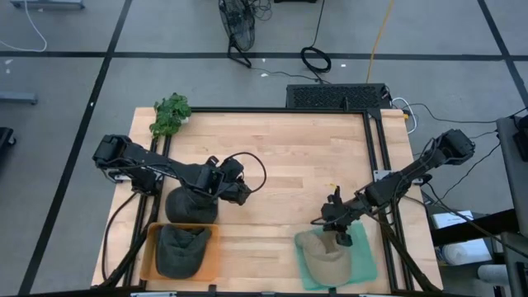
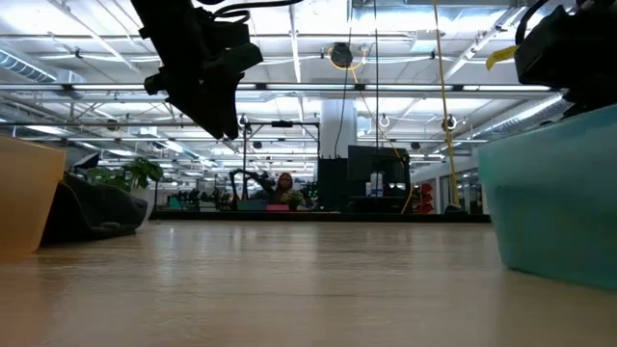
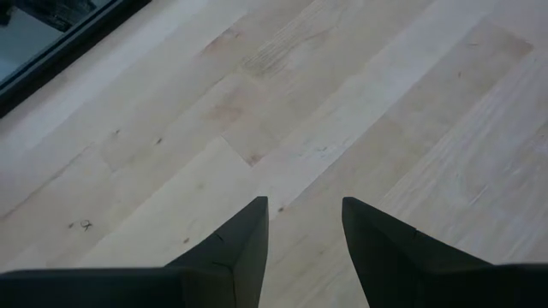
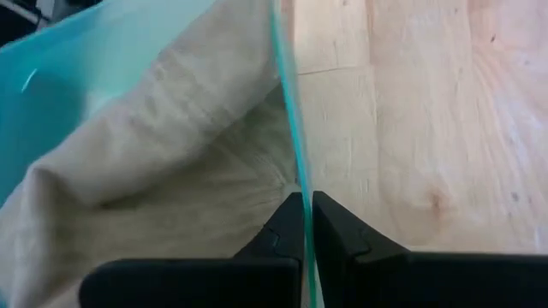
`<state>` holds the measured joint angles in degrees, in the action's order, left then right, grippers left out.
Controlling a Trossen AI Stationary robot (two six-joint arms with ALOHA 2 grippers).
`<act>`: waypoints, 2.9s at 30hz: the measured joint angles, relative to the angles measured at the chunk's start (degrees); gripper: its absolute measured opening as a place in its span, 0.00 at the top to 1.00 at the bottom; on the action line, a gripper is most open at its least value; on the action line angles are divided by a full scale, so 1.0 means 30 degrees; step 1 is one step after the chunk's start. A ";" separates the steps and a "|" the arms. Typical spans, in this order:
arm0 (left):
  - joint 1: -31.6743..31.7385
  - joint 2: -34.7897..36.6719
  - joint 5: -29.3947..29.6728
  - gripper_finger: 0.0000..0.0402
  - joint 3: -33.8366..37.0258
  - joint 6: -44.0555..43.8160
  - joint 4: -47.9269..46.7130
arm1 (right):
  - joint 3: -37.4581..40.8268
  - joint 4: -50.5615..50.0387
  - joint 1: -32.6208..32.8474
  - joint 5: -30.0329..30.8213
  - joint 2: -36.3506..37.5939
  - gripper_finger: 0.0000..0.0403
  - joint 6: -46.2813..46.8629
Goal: Pick & Place hat
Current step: Adjust the blue bin on the table, then put the black cap into the orange bin
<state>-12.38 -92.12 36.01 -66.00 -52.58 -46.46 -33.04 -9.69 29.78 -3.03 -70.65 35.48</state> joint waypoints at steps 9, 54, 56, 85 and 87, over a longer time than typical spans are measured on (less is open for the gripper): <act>0.0000 0.0000 -0.0007 0.59 0.0000 0.0533 0.0000 | -0.0029 -0.0658 0.0363 0.0267 0.0007 1.00 0.1159; 0.0284 0.0000 -0.0015 0.59 0.0000 0.0927 0.0007 | 0.0029 -0.6185 0.5741 -0.1145 0.2120 1.00 0.5305; 0.0284 0.0000 -0.0015 0.59 0.0000 0.0930 0.0007 | 0.0029 -0.6182 0.5907 -0.1233 0.2121 1.00 0.5305; 0.0309 0.0000 0.0007 0.59 0.0000 0.0948 0.0007 | 0.0007 -0.6280 0.5071 -0.1386 0.4381 0.65 0.5441; 0.0422 0.0000 0.0007 0.59 0.0000 0.0954 0.0007 | 0.0007 -0.6275 0.4595 -0.0737 0.5361 0.65 0.5443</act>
<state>-11.12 -92.12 36.03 -66.00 -49.71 -46.44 -33.01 -28.52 43.57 -5.24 -54.57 51.81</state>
